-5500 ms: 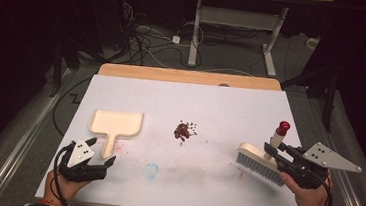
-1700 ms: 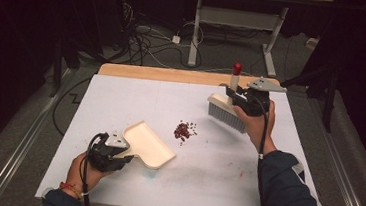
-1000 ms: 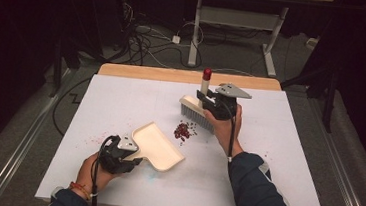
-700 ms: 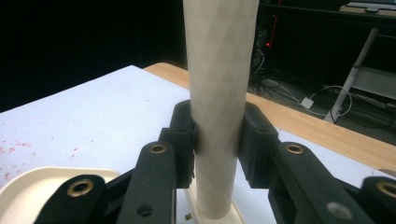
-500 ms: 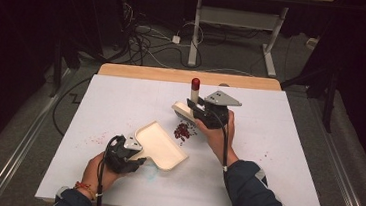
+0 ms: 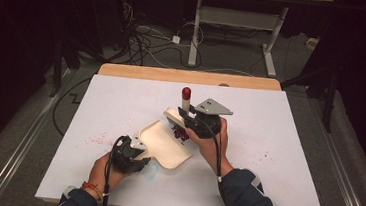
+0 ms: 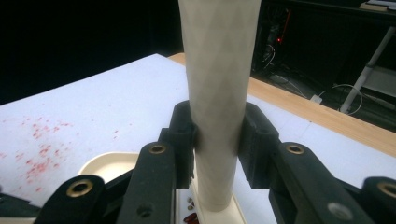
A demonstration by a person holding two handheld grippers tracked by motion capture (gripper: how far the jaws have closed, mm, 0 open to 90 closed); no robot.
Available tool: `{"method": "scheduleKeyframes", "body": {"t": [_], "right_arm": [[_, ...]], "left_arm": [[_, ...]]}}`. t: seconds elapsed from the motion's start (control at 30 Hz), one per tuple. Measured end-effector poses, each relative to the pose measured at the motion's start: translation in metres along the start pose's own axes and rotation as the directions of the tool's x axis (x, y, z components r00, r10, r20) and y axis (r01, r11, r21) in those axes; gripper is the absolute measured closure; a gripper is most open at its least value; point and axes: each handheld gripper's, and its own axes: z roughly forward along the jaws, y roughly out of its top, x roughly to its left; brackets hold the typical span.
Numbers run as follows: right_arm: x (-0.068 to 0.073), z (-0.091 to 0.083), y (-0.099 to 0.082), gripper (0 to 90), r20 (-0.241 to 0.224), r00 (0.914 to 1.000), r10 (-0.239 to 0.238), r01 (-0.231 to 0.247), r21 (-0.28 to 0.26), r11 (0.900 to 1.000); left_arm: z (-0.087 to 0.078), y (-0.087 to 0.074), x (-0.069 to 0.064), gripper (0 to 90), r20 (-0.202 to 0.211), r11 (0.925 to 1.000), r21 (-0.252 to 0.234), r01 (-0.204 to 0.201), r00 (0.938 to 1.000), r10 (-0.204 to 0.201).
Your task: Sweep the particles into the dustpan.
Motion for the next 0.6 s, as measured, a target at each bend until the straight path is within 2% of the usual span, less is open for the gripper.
{"method": "scheduleKeyframes", "body": {"t": [0.07,0.33,0.6], "right_arm": [[0.009,-0.003,-0.001,70.3,-0.004,1.0000,-0.005,0.005,0.004,1.0000],[0.028,-0.010,-0.002,70.2,0.001,0.9999,-0.012,0.012,0.009,0.9999],[0.047,-0.017,-0.002,70.4,-0.042,0.9991,-0.012,0.012,-0.002,0.9999]], "left_arm": [[0.002,0.000,0.000,63.7,0.000,1.0000,-0.001,0.008,1.0000,-0.008],[0.007,0.004,-0.001,63.6,0.007,0.9999,0.006,0.010,0.9999,-0.010],[0.007,0.004,0.000,63.6,0.011,0.9999,0.006,0.015,0.9998,-0.015]]}}
